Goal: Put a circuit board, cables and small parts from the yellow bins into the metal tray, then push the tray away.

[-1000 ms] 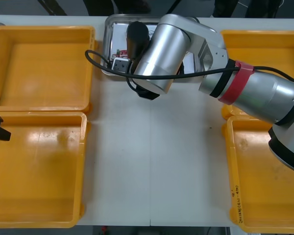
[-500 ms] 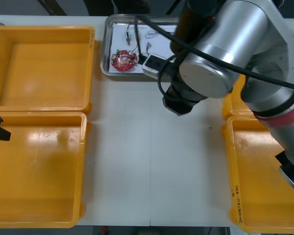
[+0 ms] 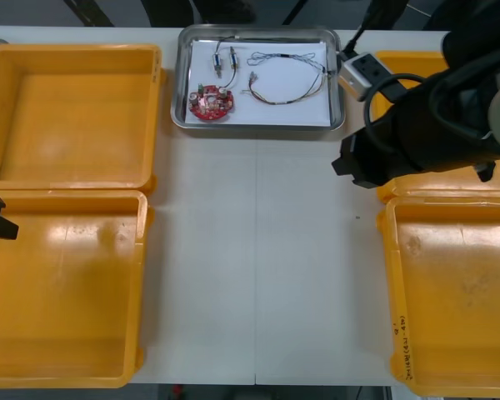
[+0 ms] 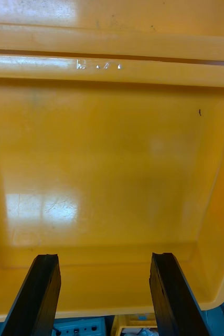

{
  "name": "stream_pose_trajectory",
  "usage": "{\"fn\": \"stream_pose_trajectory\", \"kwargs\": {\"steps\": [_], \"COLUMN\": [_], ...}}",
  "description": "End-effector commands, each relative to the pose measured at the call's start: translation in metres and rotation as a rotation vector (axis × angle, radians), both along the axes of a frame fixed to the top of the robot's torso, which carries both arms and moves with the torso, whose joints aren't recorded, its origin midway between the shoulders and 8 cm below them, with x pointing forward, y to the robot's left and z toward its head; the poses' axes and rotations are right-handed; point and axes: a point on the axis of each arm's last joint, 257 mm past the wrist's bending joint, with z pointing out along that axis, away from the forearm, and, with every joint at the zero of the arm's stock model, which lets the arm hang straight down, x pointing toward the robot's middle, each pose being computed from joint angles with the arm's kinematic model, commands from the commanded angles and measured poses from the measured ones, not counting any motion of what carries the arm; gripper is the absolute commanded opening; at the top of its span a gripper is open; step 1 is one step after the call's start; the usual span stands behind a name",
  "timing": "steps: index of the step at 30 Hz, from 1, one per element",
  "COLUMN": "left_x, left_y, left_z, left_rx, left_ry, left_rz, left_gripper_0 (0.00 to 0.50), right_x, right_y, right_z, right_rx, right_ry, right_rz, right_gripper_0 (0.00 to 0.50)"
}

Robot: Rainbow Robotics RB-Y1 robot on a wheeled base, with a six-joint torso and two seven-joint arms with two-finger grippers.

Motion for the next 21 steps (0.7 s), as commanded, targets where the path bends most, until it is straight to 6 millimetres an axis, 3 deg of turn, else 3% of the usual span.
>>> {"fn": "stream_pose_trajectory", "kwargs": {"steps": [1, 12, 21], "left_x": [-0.004, -0.004, -0.004], "left_y": [0.021, 0.021, 0.021], "left_z": [0.009, 0.009, 0.009], "left_rx": [0.062, 0.062, 0.062], "left_ry": [-0.007, -0.007, -0.007], "left_rz": [-0.002, -0.002, -0.002], "left_gripper_0": [0.5, 0.5, 0.5], "right_x": [-0.011, -0.036, -0.054], "right_y": [-0.049, -0.163, -0.226], "right_z": [0.007, -0.009, -0.023], "right_rx": [0.052, -0.004, 0.034], "right_ry": [-0.006, 0.031, 0.083], "right_rz": [-0.138, -0.382, -0.552], "right_gripper_0": [0.5, 0.5, 0.5]}}
